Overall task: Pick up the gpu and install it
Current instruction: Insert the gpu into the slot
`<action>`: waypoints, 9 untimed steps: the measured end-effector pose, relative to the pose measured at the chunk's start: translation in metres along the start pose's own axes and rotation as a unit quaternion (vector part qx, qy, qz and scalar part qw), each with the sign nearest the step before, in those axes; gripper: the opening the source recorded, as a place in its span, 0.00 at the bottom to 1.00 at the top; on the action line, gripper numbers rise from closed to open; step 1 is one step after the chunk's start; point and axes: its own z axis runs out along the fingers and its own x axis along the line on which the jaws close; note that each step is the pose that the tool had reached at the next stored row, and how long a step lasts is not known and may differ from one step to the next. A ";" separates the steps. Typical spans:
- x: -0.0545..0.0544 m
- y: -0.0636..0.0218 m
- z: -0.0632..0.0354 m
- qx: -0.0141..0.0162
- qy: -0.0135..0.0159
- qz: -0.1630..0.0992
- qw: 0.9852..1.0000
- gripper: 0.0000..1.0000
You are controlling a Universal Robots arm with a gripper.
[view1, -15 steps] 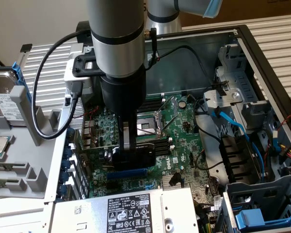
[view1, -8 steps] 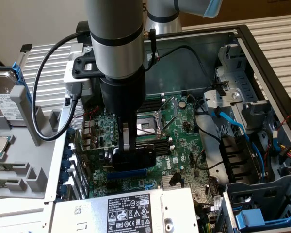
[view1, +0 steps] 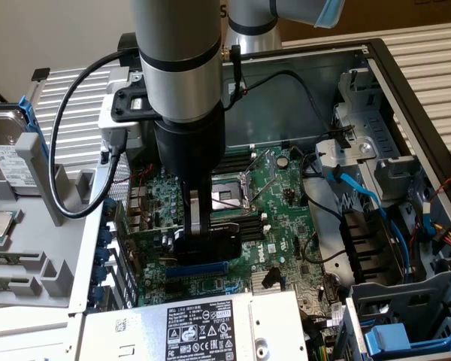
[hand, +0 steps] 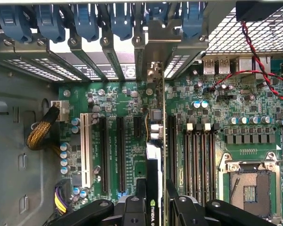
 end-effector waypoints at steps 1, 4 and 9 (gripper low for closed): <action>0.000 0.0000 -0.0001 0.000 0.000 0.000 1.000 0.26; 0.000 0.0001 0.0000 0.000 0.000 0.000 1.000 0.26; 0.000 -0.0002 -0.0001 0.000 0.000 -0.005 1.000 0.26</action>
